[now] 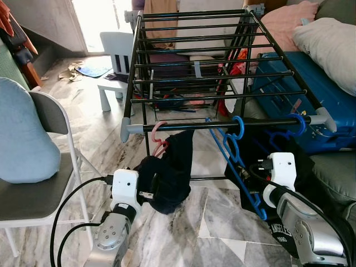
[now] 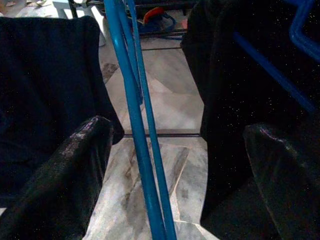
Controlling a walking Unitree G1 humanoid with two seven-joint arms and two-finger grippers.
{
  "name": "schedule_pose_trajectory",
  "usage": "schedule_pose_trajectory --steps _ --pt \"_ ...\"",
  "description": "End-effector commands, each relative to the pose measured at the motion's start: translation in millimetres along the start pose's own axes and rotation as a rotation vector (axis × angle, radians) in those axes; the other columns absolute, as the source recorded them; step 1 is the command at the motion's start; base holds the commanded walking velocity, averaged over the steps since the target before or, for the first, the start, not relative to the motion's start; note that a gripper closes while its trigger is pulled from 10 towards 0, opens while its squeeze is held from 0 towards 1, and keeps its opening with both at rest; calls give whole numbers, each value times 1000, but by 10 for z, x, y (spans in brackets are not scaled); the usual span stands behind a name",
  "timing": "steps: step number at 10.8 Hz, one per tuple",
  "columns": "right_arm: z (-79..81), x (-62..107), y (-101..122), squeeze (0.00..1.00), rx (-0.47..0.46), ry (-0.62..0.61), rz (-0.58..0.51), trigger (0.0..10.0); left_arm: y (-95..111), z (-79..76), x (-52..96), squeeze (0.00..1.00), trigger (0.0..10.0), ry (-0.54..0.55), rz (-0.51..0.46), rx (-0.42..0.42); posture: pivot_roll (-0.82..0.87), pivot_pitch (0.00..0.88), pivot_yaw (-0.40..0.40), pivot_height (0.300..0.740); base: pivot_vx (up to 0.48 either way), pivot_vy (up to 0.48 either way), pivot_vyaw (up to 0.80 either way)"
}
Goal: Hang hanger
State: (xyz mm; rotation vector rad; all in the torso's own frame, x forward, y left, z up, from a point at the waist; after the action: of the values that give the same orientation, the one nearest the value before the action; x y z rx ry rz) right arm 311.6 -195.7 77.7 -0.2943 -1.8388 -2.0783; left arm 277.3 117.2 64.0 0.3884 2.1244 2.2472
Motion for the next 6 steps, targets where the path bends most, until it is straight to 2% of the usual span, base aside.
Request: schedule_pose_trajectory --steps 1,3,6 --pt "18 -22 31 0 -6 9 1 10000 -7 -2 -6 0 10000 1 2 -10 -105 0 14 740 0 0 0" --pt "32 -26 21 0 -7 10 3 10000 -7 -6 -7 0 10000 -1 1 -11 -106 0 15 740 0 0 0" --pt "59 -44 5 0 -5 17 12 10000 -6 -8 -17 0 10000 -5 0 -15 -105 0 16 740 -272 0 0"
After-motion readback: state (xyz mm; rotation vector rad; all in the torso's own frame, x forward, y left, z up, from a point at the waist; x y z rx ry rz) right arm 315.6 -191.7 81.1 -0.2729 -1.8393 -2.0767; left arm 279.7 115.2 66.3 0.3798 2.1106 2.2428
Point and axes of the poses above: a point about 5 cm out from each wrist's last joint towards the gripper, its own x axis pointing back from the gripper into the wrist, its own y axis along the axis of the wrist's last joint, z = x × y, the point moved 4 cm from there along -x, pointing out of the wrist towards the gripper, and after that the axes turned 3 degrees about -x, right-handed, at the moved point
